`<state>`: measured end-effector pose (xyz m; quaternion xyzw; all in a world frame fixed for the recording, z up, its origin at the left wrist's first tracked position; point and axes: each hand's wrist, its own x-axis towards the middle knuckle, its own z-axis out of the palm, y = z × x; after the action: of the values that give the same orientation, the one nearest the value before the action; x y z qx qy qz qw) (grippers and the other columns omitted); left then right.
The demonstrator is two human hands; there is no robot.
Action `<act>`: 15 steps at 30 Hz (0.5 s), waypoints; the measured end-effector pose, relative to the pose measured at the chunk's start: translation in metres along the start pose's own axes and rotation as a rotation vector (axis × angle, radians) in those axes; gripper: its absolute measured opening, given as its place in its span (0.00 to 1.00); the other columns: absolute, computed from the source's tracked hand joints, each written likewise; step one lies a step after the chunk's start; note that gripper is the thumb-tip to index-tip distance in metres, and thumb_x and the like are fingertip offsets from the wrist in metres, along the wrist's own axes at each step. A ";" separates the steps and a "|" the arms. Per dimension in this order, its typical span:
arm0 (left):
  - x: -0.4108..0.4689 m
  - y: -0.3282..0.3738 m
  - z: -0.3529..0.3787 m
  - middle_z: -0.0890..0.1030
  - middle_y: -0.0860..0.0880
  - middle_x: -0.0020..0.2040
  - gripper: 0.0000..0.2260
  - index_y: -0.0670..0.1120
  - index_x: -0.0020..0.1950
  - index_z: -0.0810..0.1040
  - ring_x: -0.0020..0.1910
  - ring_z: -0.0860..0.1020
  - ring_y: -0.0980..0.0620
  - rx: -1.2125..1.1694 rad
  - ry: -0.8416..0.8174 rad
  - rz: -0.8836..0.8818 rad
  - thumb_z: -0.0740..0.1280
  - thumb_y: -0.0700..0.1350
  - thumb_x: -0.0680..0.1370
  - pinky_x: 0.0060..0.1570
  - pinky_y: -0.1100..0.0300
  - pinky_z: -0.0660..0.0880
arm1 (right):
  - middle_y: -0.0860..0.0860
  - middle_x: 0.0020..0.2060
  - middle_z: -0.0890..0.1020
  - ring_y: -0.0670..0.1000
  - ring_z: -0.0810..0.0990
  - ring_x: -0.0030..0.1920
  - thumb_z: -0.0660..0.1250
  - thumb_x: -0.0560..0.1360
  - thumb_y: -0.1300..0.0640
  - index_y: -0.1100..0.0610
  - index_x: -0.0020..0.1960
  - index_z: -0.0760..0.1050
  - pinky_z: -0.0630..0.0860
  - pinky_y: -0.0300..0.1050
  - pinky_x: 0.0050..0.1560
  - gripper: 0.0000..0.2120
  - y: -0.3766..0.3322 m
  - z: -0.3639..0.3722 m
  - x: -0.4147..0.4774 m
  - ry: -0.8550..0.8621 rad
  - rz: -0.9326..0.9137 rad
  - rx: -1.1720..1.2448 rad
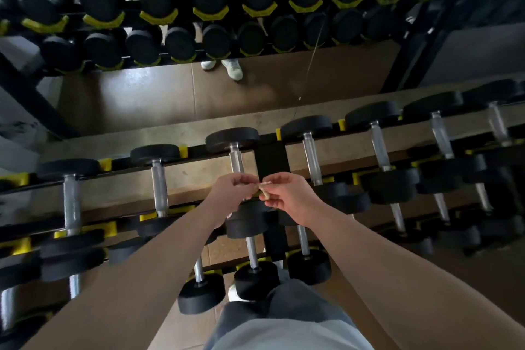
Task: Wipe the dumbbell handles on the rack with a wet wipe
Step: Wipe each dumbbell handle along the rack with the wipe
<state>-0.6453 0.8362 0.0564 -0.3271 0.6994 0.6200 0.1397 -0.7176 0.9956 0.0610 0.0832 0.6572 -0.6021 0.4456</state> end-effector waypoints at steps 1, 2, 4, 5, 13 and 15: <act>-0.004 0.002 0.002 0.83 0.43 0.48 0.04 0.52 0.52 0.83 0.39 0.75 0.49 -0.008 -0.015 0.002 0.72 0.45 0.79 0.31 0.61 0.69 | 0.59 0.52 0.86 0.57 0.87 0.53 0.69 0.79 0.66 0.60 0.57 0.81 0.83 0.54 0.58 0.08 0.001 -0.002 -0.008 0.026 -0.005 0.024; -0.007 0.004 0.005 0.83 0.44 0.48 0.04 0.52 0.53 0.84 0.40 0.74 0.48 -0.028 -0.029 -0.001 0.72 0.45 0.79 0.31 0.61 0.68 | 0.59 0.52 0.86 0.57 0.87 0.53 0.68 0.79 0.67 0.60 0.57 0.80 0.83 0.54 0.58 0.08 0.002 -0.005 -0.015 0.045 -0.015 0.034; -0.012 0.010 0.012 0.83 0.44 0.47 0.05 0.54 0.53 0.85 0.41 0.72 0.48 -0.065 -0.054 -0.014 0.71 0.45 0.80 0.31 0.60 0.66 | 0.58 0.50 0.86 0.58 0.87 0.52 0.68 0.79 0.68 0.60 0.56 0.80 0.84 0.52 0.56 0.08 0.000 -0.013 -0.027 0.079 -0.039 0.026; -0.014 0.013 0.015 0.82 0.44 0.46 0.05 0.55 0.54 0.85 0.40 0.71 0.48 -0.068 -0.073 -0.008 0.71 0.46 0.80 0.32 0.60 0.66 | 0.58 0.49 0.86 0.57 0.87 0.51 0.68 0.79 0.68 0.60 0.55 0.80 0.84 0.51 0.54 0.07 -0.003 -0.018 -0.032 0.100 -0.053 0.014; -0.023 0.038 0.053 0.83 0.47 0.45 0.05 0.53 0.55 0.84 0.37 0.73 0.55 -0.007 -0.180 0.074 0.73 0.49 0.79 0.31 0.63 0.67 | 0.56 0.47 0.87 0.53 0.88 0.48 0.72 0.79 0.61 0.58 0.57 0.80 0.85 0.52 0.53 0.08 -0.007 -0.060 -0.032 0.183 -0.144 -0.035; -0.019 0.045 0.066 0.82 0.49 0.43 0.05 0.54 0.53 0.85 0.37 0.73 0.54 0.003 -0.167 0.082 0.73 0.51 0.78 0.31 0.63 0.67 | 0.56 0.47 0.87 0.53 0.88 0.48 0.73 0.78 0.60 0.57 0.57 0.81 0.85 0.51 0.53 0.08 -0.011 -0.072 -0.029 0.179 -0.145 -0.030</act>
<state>-0.6737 0.9055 0.0898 -0.2453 0.6989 0.6493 0.1725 -0.7429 1.0677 0.0801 0.0821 0.7076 -0.6131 0.3415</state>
